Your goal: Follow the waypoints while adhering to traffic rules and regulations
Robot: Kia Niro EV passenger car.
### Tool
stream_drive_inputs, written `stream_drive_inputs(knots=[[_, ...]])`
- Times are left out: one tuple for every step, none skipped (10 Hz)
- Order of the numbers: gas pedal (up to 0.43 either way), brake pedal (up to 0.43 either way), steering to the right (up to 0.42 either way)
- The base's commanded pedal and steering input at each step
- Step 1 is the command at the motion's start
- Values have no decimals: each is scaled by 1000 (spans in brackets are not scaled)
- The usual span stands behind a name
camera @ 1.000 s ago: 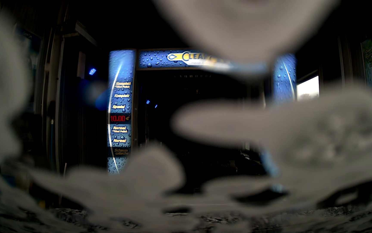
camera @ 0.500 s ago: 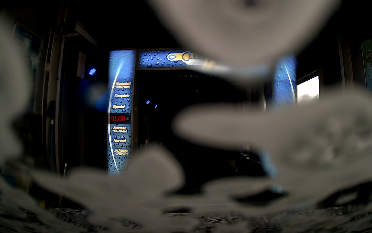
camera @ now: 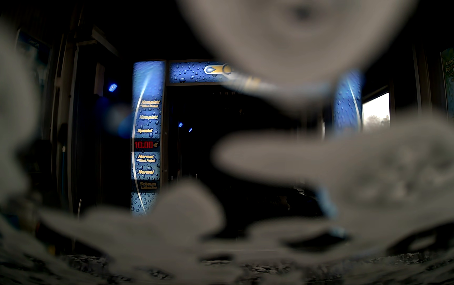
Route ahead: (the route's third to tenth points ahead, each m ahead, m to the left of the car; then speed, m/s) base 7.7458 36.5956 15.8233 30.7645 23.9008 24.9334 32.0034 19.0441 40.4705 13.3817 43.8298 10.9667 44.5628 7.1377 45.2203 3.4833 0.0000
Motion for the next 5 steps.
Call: stream_drive_inputs(knots=[[0, 0, -14], [0, 0, -15], [0, 0, -14], [0, 0, -14], [0, 0, -14]])
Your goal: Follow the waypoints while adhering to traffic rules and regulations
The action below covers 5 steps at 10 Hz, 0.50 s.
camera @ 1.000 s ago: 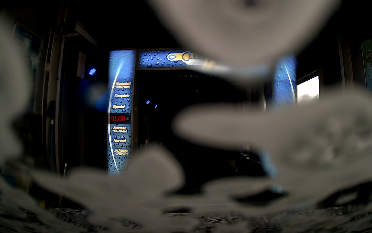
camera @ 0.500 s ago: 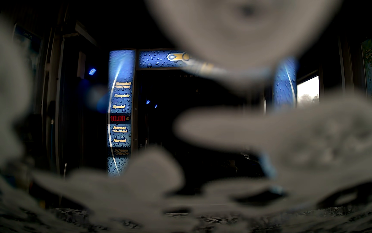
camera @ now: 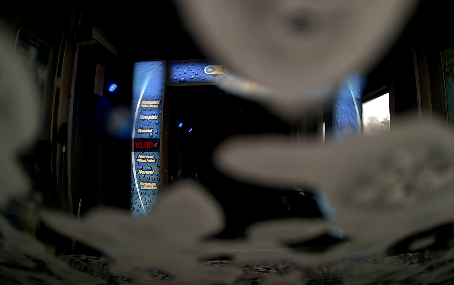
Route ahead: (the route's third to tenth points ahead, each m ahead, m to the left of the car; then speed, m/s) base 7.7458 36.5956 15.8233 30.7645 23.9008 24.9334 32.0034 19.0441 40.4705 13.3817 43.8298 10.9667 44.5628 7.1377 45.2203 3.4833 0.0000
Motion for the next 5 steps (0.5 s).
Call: stream_drive_inputs(knots=[[0, 0, -14], [0, 0, -14], [0, 0, -14], [0, 0, -14], [0, 6, -14]])
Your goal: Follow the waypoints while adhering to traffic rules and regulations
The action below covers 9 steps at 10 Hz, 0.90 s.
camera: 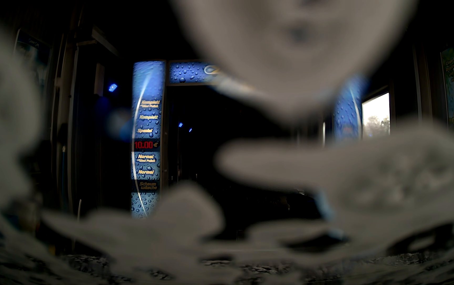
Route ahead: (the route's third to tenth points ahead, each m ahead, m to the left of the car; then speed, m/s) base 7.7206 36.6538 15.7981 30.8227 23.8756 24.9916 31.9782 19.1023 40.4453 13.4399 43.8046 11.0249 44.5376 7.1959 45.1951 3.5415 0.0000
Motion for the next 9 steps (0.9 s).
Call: stream_drive_inputs(knots=[[0, 0, -14], [0, 6, -15], [0, 6, -14], [0, 6, -14], [0, 0, -14], [0, 0, -14], [0, 6, -15], [0, 0, -15], [0, 0, -15]])
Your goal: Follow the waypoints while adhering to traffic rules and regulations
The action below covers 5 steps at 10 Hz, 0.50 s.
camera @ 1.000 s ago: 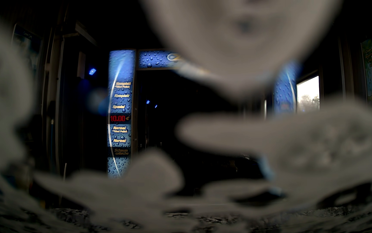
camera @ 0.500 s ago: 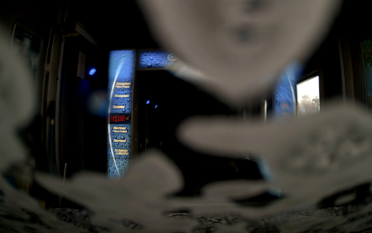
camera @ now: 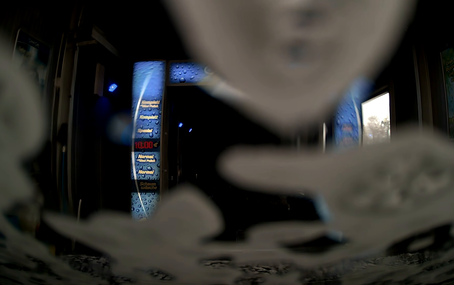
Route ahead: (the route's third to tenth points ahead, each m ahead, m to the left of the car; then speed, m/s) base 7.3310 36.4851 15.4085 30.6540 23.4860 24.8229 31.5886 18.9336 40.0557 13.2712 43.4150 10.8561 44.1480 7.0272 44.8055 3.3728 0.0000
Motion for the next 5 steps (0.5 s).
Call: stream_drive_inputs(knots=[[0, 0, -15], [0, 0, -14], [0, 6, -14], [0, 0, -14], [0, 0, -14]])
